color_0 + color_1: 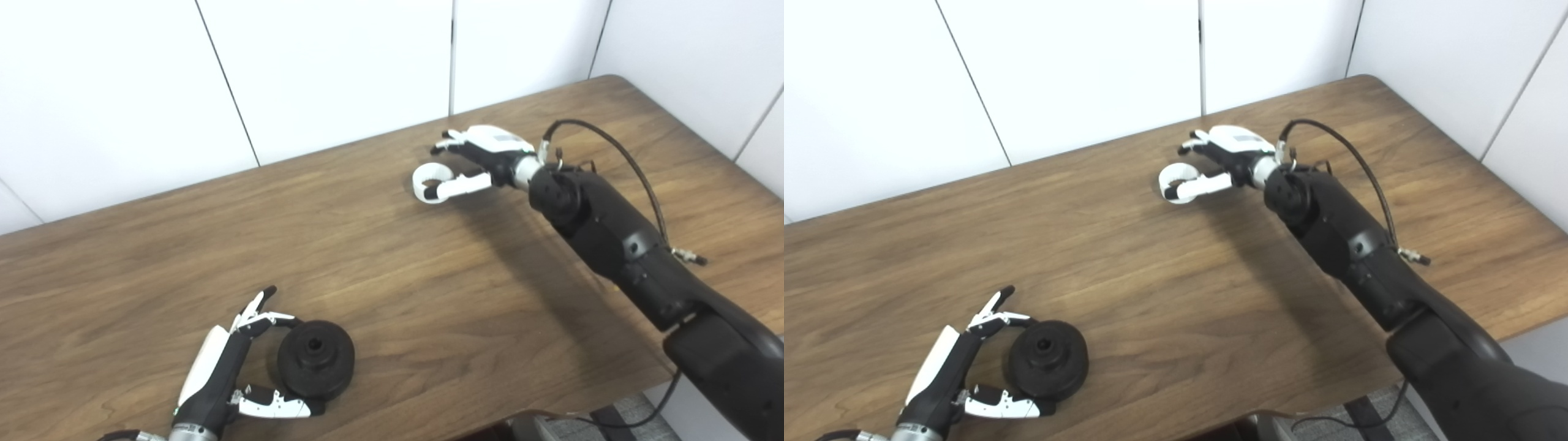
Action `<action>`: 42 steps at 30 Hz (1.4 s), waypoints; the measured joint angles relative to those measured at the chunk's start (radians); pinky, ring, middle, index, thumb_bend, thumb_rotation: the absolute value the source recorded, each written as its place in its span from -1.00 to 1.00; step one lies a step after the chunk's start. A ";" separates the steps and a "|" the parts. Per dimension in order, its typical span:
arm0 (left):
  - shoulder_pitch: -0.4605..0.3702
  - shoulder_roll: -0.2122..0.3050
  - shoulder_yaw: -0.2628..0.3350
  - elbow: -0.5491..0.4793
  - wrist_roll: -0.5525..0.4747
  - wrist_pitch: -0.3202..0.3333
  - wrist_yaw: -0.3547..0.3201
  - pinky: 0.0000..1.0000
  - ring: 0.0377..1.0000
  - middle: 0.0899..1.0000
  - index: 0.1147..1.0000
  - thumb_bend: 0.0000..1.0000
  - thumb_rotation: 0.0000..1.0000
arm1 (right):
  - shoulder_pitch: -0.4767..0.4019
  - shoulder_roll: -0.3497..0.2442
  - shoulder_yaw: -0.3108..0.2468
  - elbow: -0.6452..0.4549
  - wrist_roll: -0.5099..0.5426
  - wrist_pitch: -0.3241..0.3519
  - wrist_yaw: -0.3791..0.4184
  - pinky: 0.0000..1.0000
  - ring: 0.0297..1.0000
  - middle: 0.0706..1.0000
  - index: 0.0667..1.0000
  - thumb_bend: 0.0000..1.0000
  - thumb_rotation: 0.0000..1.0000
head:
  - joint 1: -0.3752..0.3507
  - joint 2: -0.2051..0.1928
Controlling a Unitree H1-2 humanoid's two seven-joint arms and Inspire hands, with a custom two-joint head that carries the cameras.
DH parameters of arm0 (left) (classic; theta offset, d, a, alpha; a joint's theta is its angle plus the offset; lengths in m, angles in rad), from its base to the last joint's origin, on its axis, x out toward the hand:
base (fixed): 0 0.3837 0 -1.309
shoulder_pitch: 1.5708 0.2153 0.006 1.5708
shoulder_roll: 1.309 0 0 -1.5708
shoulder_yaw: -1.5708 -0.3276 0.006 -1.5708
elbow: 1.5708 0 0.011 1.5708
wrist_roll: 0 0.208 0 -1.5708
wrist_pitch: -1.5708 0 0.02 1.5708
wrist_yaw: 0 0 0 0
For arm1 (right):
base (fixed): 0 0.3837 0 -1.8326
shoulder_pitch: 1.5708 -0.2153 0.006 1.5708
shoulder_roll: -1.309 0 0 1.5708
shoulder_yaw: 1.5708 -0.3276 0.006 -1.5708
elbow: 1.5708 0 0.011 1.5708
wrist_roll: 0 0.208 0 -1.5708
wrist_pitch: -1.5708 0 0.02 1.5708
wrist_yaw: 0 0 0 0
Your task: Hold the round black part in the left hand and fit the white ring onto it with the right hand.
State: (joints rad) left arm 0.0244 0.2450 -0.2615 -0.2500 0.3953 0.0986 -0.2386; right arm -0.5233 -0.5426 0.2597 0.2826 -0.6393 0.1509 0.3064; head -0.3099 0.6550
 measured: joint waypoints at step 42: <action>0.003 -0.004 -0.002 -0.004 0.020 0.003 0.004 1.00 1.00 0.99 0.03 0.94 -0.67 | 0.051 0.190 -0.008 0.092 -0.102 0.102 -0.420 0.97 0.91 0.85 0.45 0.64 -0.05 | 0.026 0.017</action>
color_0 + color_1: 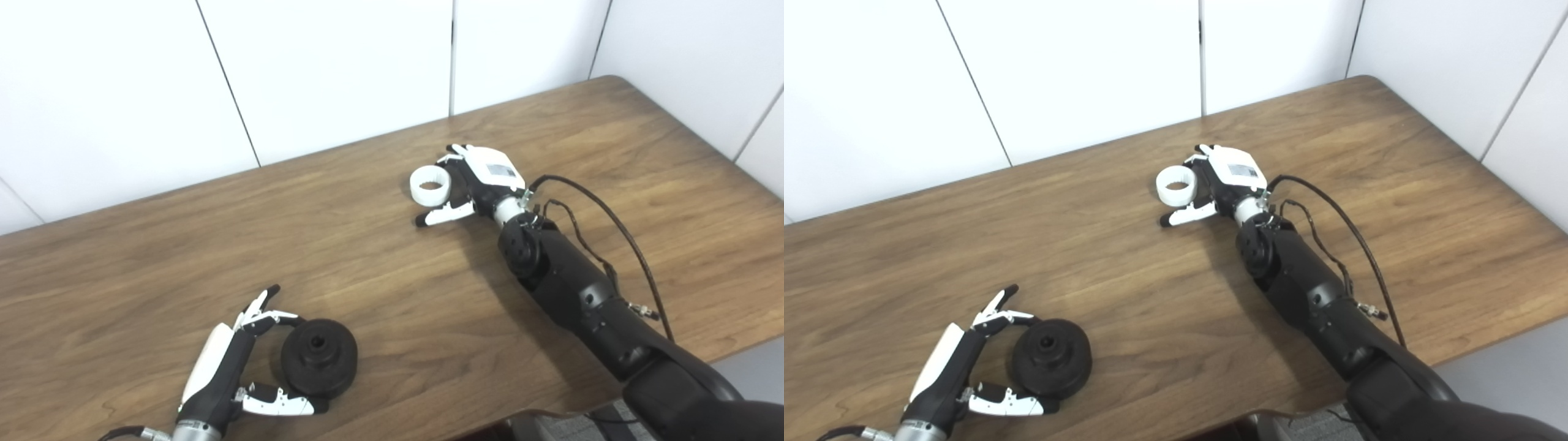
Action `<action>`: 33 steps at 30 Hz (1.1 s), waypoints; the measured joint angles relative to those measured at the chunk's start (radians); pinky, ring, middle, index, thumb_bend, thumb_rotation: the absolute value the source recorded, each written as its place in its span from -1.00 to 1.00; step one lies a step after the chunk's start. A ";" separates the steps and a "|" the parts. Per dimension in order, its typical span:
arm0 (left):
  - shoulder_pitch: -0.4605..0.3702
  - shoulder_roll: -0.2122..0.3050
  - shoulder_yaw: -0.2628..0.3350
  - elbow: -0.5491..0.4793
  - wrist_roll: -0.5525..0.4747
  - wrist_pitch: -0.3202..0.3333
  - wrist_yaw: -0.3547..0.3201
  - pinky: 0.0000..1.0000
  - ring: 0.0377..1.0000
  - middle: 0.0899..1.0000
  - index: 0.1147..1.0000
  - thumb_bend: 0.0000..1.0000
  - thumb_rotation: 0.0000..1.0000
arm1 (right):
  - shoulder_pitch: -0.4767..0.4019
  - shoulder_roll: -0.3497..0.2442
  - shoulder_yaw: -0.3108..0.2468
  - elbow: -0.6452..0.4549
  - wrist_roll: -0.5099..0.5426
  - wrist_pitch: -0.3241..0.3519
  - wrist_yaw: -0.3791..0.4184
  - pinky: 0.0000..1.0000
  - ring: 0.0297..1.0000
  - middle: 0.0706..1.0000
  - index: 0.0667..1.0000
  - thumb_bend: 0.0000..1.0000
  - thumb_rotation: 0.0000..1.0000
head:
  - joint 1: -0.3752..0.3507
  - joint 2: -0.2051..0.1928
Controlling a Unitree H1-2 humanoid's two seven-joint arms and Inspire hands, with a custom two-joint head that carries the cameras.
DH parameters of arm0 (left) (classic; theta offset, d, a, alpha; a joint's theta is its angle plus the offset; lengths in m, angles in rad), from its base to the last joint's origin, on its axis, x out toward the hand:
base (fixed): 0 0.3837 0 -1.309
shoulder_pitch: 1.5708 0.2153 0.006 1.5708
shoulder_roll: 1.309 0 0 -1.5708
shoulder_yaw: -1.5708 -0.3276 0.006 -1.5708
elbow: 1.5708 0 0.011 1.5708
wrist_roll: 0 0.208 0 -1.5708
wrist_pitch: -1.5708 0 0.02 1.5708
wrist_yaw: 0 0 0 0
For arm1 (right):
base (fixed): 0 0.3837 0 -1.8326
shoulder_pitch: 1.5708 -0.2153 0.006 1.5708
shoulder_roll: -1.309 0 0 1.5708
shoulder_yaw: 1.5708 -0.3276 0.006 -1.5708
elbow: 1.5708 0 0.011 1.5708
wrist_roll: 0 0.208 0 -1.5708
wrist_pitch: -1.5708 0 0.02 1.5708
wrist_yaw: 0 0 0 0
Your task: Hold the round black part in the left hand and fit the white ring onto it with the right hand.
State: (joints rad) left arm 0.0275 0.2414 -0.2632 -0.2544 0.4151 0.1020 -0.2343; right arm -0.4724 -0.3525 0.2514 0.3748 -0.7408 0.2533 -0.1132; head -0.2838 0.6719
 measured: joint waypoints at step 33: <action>-0.001 0.000 0.003 0.000 -0.003 -0.002 -0.010 1.00 1.00 0.99 0.03 0.93 -0.67 | -0.004 0.012 -0.015 0.019 0.053 -0.084 -0.136 0.91 0.76 0.69 -0.09 0.03 -0.72 | 0.000 0.012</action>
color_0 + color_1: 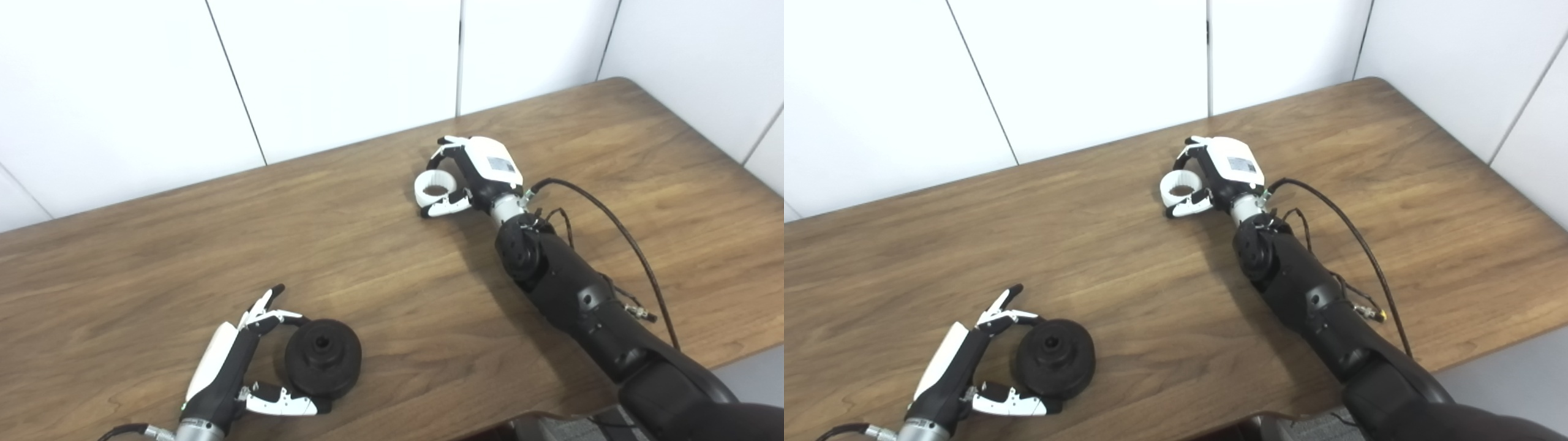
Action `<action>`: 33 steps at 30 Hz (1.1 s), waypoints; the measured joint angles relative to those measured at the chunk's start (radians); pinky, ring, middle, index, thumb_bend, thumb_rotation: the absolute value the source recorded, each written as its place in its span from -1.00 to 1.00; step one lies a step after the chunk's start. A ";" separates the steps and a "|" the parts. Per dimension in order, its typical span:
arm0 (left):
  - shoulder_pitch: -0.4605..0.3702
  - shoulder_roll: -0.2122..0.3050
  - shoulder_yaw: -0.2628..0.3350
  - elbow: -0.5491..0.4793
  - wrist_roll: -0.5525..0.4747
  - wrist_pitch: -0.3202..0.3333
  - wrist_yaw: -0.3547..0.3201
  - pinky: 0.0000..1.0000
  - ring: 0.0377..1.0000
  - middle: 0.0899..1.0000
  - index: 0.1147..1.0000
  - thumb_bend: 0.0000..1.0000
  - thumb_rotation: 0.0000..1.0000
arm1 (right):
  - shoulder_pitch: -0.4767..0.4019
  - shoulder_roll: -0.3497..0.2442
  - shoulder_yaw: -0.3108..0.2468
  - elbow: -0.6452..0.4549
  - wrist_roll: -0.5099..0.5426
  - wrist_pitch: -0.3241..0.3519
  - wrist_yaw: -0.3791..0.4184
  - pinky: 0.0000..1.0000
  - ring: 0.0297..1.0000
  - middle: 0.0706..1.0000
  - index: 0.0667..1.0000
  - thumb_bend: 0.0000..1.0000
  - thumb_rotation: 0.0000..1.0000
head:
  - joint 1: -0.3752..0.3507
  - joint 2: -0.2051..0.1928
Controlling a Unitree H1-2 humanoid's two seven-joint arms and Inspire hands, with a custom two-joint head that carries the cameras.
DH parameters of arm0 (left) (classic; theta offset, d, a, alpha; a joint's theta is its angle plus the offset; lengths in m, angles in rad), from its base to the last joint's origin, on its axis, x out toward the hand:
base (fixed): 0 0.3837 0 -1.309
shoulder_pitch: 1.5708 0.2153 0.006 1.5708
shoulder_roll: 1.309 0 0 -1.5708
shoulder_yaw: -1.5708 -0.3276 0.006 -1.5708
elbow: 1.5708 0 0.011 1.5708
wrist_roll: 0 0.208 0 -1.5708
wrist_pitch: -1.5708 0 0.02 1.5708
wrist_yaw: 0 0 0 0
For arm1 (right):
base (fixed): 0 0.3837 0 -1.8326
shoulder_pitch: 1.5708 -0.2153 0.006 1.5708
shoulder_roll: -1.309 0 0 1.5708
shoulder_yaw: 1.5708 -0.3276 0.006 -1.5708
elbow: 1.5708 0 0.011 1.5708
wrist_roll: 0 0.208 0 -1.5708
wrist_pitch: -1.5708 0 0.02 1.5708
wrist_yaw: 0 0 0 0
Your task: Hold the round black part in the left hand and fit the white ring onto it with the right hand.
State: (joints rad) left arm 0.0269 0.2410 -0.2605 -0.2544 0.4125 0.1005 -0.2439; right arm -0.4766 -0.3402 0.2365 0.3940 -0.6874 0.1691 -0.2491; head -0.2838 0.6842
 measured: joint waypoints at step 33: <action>0.000 -0.012 -0.004 -0.001 0.015 0.005 0.003 1.00 1.00 1.00 0.05 0.93 -0.63 | 0.038 -0.031 -0.036 -0.043 -0.001 -0.028 -0.027 0.93 0.75 0.64 -0.10 0.03 -0.71 | 0.156 0.023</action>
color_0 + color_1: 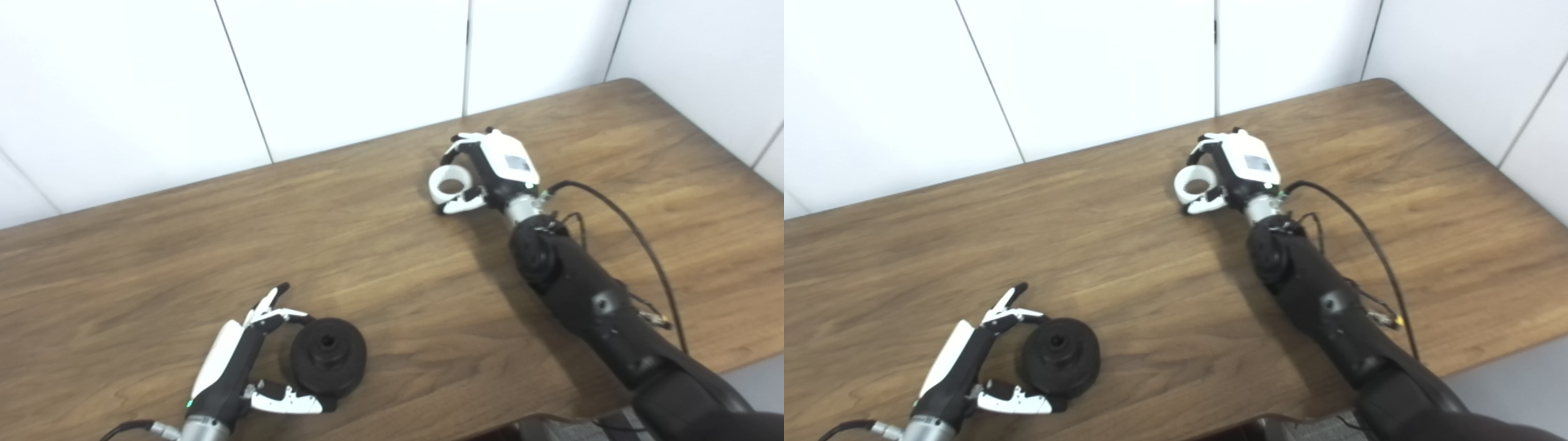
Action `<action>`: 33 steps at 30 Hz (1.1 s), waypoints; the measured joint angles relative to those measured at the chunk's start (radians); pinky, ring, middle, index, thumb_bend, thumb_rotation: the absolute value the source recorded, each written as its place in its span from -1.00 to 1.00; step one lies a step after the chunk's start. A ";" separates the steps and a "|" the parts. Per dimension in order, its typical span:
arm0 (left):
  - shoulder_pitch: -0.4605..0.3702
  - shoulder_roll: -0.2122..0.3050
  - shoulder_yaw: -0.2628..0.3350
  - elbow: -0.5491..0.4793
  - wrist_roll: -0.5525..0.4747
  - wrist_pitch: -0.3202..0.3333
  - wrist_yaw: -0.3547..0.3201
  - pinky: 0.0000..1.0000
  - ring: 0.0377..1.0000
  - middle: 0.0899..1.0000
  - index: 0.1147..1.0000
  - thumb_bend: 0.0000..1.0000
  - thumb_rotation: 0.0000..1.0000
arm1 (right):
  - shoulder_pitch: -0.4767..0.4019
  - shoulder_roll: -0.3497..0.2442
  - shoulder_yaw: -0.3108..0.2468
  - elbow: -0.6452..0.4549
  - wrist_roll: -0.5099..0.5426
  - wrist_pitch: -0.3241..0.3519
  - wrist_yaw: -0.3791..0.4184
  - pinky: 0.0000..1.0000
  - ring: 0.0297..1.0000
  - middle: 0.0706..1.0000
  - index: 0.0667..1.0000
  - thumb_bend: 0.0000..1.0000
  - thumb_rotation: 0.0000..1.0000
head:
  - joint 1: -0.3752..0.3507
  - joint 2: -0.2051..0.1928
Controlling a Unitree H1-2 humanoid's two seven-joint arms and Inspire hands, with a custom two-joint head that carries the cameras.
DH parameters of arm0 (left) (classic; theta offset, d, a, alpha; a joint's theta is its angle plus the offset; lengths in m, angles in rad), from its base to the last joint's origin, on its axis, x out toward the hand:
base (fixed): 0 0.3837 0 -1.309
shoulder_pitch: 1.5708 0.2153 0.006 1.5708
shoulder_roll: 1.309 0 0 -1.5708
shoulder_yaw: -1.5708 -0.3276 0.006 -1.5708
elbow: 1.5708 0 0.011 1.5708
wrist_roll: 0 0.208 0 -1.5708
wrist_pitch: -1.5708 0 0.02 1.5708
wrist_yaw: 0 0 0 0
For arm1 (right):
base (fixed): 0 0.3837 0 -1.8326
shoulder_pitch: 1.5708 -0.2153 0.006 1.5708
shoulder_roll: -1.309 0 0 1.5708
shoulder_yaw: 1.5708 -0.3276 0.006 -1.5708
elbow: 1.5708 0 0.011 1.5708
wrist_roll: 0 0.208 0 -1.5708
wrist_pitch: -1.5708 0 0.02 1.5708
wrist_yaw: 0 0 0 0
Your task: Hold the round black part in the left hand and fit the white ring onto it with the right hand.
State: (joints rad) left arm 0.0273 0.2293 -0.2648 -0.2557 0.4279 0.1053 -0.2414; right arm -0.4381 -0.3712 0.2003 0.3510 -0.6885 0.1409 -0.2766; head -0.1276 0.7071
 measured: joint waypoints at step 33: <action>-0.051 -0.086 -0.077 0.054 0.161 0.061 0.073 1.00 1.00 1.00 0.07 0.96 -0.54 | 0.063 -0.082 -0.065 -0.296 0.083 -0.083 0.152 0.88 0.73 0.63 -0.11 0.04 -0.72 | 0.223 0.037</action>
State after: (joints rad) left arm -0.0233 0.1438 -0.3417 -0.2012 0.5891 0.1659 -0.1685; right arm -0.3750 -0.4533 0.1355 0.0550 -0.6055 0.0576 -0.1244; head 0.0951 0.7440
